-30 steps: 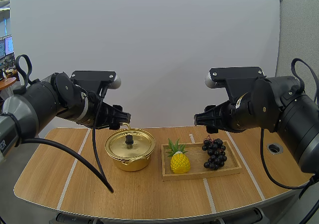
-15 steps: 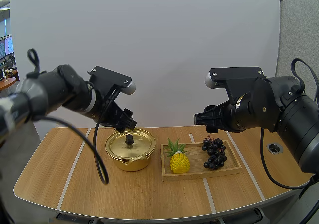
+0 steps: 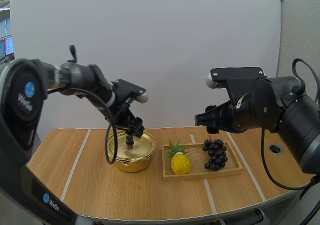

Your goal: Open the pot, put the grape inside, and close it

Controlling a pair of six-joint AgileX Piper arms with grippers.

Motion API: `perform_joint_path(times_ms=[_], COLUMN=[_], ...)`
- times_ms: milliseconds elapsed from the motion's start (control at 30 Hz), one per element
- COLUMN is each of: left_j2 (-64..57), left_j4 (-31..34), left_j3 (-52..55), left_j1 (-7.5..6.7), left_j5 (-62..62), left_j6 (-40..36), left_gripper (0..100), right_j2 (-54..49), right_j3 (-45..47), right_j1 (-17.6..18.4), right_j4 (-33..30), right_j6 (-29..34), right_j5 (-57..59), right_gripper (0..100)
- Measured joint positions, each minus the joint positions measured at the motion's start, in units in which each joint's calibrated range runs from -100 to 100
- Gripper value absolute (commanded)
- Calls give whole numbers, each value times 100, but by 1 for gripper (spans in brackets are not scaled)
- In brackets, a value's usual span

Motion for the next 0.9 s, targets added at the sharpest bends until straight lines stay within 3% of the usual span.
perform_joint_path(times_ms=[267, 900], left_j2=[943, 1124], left_j4=[235, 630], left_j3=[-486, -575], left_j1=[-34, -34], left_j5=[-196, 23], left_j6=[-91, -275], left_gripper=[100, 100], right_j2=[0, 0], right_j3=[0, 0], right_j1=[0, 0], right_j4=[0, 0], right_j6=[0, 0], right_j5=[0, 0], right_gripper=[100, 100])
